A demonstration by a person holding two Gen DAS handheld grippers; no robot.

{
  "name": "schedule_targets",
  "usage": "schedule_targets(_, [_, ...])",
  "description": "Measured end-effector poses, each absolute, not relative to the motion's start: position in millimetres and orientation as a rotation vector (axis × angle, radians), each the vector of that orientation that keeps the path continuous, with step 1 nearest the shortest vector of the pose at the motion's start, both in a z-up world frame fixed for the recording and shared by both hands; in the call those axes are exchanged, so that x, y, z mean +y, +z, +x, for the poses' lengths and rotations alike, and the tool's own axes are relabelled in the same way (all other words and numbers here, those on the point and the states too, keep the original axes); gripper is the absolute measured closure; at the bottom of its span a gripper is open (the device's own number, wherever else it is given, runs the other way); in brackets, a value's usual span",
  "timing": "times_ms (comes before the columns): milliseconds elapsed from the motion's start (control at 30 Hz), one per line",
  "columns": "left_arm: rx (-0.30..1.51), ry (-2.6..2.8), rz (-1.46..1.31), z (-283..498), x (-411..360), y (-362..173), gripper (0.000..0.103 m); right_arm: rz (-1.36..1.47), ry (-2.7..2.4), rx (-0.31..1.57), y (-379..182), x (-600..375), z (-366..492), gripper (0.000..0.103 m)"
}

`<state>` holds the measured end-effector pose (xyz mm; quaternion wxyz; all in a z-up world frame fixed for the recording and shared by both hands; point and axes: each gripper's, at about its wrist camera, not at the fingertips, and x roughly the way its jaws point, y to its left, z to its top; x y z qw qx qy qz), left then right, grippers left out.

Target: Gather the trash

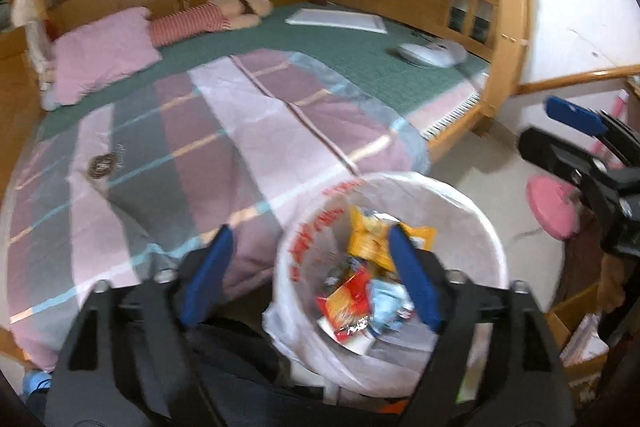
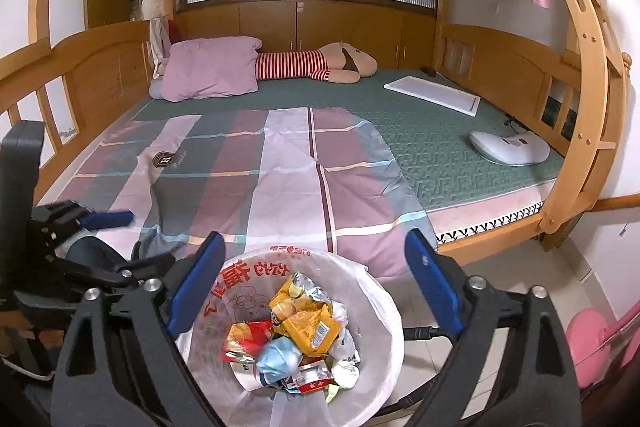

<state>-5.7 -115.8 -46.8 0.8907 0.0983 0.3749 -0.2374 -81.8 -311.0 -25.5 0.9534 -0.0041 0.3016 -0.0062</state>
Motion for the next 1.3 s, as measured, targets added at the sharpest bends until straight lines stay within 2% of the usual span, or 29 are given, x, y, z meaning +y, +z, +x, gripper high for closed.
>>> schedule_targets(133, [0.713, -0.353, 0.199, -7.4, -100.2, -34.5, 0.007, 0.007, 0.002, 0.621, -28.4, -305.8, -78.4, 0.007])
schedule_targets(233, [0.654, -0.252, 0.187, -12.7, -86.0, -23.0, 0.004, 0.023, 0.027, 0.626, -33.0, -297.9, -76.3, 0.005])
schedule_targets(467, [0.557, -0.144, 0.138, -23.0, -55.9, -3.4, 0.004, 0.033, 0.013, 0.661, -38.3, -279.5, -69.6, 0.004])
schedule_targets(600, [0.533, -0.143, 0.121, -28.5, -47.9, 5.5, 0.004, 0.013, 0.000, 0.613, -30.3, -272.0, -73.5, 0.004])
schedule_targets(1300, [0.503, -0.144, 0.108, -36.7, -44.6, 13.5, 0.003, -0.006, 0.008, 0.598, -28.0, -263.7, -69.3, 0.004])
